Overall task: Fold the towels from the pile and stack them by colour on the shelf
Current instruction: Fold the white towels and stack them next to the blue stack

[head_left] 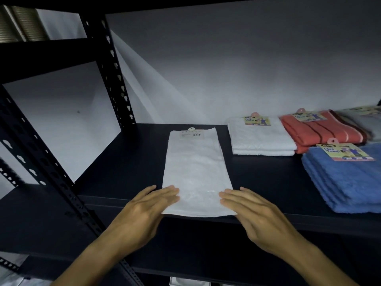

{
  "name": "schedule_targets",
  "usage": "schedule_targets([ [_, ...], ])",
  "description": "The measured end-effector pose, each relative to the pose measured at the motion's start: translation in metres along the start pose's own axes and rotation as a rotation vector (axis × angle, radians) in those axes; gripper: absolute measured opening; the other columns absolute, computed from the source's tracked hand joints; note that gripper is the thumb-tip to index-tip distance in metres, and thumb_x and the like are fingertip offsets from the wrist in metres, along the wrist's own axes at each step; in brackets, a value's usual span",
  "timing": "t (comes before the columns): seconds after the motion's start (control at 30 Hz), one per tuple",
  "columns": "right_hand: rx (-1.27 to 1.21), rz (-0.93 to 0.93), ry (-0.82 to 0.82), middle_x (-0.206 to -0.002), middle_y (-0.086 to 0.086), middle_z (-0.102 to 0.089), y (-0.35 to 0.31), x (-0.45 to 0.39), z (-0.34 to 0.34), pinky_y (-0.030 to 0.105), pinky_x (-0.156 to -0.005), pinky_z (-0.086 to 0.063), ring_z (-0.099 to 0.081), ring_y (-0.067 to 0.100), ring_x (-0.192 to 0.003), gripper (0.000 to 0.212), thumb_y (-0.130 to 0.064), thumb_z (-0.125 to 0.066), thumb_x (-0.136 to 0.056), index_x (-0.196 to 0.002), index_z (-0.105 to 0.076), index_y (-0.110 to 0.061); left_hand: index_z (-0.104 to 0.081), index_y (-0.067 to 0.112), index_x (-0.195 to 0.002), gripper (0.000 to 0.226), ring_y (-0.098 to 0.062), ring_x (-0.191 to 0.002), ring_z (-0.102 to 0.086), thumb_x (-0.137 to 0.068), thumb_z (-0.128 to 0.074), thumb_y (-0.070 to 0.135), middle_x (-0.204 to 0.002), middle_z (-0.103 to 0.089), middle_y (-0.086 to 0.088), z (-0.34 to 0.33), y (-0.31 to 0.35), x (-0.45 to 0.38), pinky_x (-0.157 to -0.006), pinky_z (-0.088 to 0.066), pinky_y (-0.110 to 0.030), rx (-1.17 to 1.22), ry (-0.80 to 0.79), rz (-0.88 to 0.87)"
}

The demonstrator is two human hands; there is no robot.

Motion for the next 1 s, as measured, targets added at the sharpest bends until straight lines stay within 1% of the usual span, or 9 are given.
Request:
schedule_targets([
  [0.07, -0.129, -0.082, 0.059, -0.119, -0.005, -0.067, 0.000, -0.002, 0.005, 0.031, -0.102, -0.045, -0.057, 0.007, -0.117, 0.034, -0.013, -0.045, -0.093, -0.120, -0.065, -0.016, -0.060, 0.017, -0.129, 0.064, -0.001, -0.129, -0.051, -0.074, -0.070, -0.014, -0.134, -0.062, 0.005, 0.006, 0.001, 0.000, -0.116, -0.028, -0.030, 0.077, 0.037, 0.039],
  [0.17, -0.365, -0.246, 0.109, -0.096, -0.010, -0.065, -0.002, -0.006, 0.018, 0.026, -0.086, -0.051, -0.064, 0.013, -0.092, 0.021, -0.030, -0.050, -0.096, -0.113, -0.061, -0.031, -0.063, 0.025, -0.118, 0.024, 0.003, -0.109, -0.059, -0.097, -0.056, 0.019, -0.112, -0.068, 0.017, 0.024, 0.004, 0.000, -0.113, -0.029, -0.018, 0.274, 0.133, 0.138],
  [0.27, -0.626, -0.385, 0.158, -0.091, -0.006, -0.068, -0.007, -0.014, 0.027, 0.033, -0.070, -0.054, -0.066, 0.015, -0.082, 0.021, -0.049, -0.051, -0.094, -0.104, -0.063, -0.035, -0.061, 0.041, -0.105, 0.015, -0.007, -0.086, -0.066, -0.099, -0.047, 0.043, -0.092, -0.067, 0.013, 0.036, 0.005, 0.000, -0.077, -0.052, -0.021, 0.527, 0.111, 0.329],
  [0.33, -0.768, -0.485, 0.219, -0.090, -0.002, -0.071, -0.007, -0.022, 0.032, 0.031, -0.070, -0.056, -0.068, 0.016, -0.080, 0.024, -0.052, -0.053, -0.092, -0.100, -0.065, -0.033, -0.063, 0.041, -0.101, 0.013, -0.018, -0.073, -0.066, -0.099, -0.051, 0.042, -0.085, -0.069, 0.005, 0.045, 0.006, -0.005, -0.061, -0.052, -0.033, 0.646, 0.148, 0.411],
  [0.43, -0.848, -0.648, 0.335, -0.083, 0.001, -0.071, 0.000, -0.041, 0.034, 0.027, -0.062, -0.054, -0.067, 0.019, -0.074, 0.018, -0.038, -0.053, -0.091, -0.093, -0.066, -0.025, -0.067, 0.030, -0.101, 0.016, -0.013, -0.081, -0.069, -0.094, -0.053, 0.032, -0.088, -0.072, 0.007, 0.053, 0.002, -0.023, -0.065, -0.053, -0.024, 0.729, 0.240, 0.491],
  [0.6, -0.674, -0.825, 0.388, -0.074, 0.005, -0.062, 0.044, -0.083, 0.015, 0.016, -0.055, -0.044, -0.057, 0.013, -0.066, 0.016, -0.031, -0.050, -0.099, -0.088, -0.058, -0.022, -0.059, 0.023, -0.093, 0.022, -0.009, -0.072, -0.063, -0.101, -0.048, 0.040, -0.086, -0.067, 0.004, 0.034, -0.040, -0.073, -0.057, -0.048, -0.018, 0.625, 0.271, 0.753],
  [0.67, -0.514, -0.875, 0.287, -0.074, 0.003, -0.057, 0.066, -0.104, 0.004, 0.011, -0.049, -0.039, -0.053, 0.014, -0.064, 0.022, -0.031, -0.046, -0.101, -0.088, -0.053, -0.015, -0.054, 0.018, -0.087, 0.031, -0.011, -0.067, -0.057, -0.102, -0.043, 0.042, -0.082, -0.062, 0.002, 0.020, -0.065, -0.095, -0.053, -0.045, -0.019, 0.518, 0.211, 0.835],
  [0.77, -0.275, -0.899, 0.086, -0.090, 0.011, -0.060, 0.089, -0.134, -0.010, 0.024, -0.058, -0.041, -0.057, 0.022, -0.076, 0.030, -0.030, -0.039, -0.104, -0.109, -0.053, -0.004, -0.054, 0.016, -0.092, 0.038, -0.020, -0.079, -0.059, -0.102, -0.038, 0.047, -0.088, -0.061, -0.001, -0.001, -0.096, -0.117, -0.071, -0.051, -0.038, 0.349, 0.105, 0.921],
  [1.0, 0.131, -0.884, -0.270, -0.119, 0.015, -0.060, 0.103, -0.160, -0.036, 0.031, -0.074, -0.045, -0.061, 0.029, -0.105, 0.025, -0.004, -0.049, -0.097, -0.121, -0.050, 0.001, -0.057, 0.007, -0.110, 0.041, -0.032, -0.098, -0.061, -0.105, -0.032, 0.038, -0.104, -0.065, -0.011, -0.018, -0.107, -0.137, -0.074, -0.040, -0.037, 0.017, 0.025, 0.959],
])
Point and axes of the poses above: each hand's wrist, its own x-axis away from the middle knuckle, its own z-axis out of the back of the hand, y = z × x, the point moved 7 cm from there along -x, towards the middle knuckle
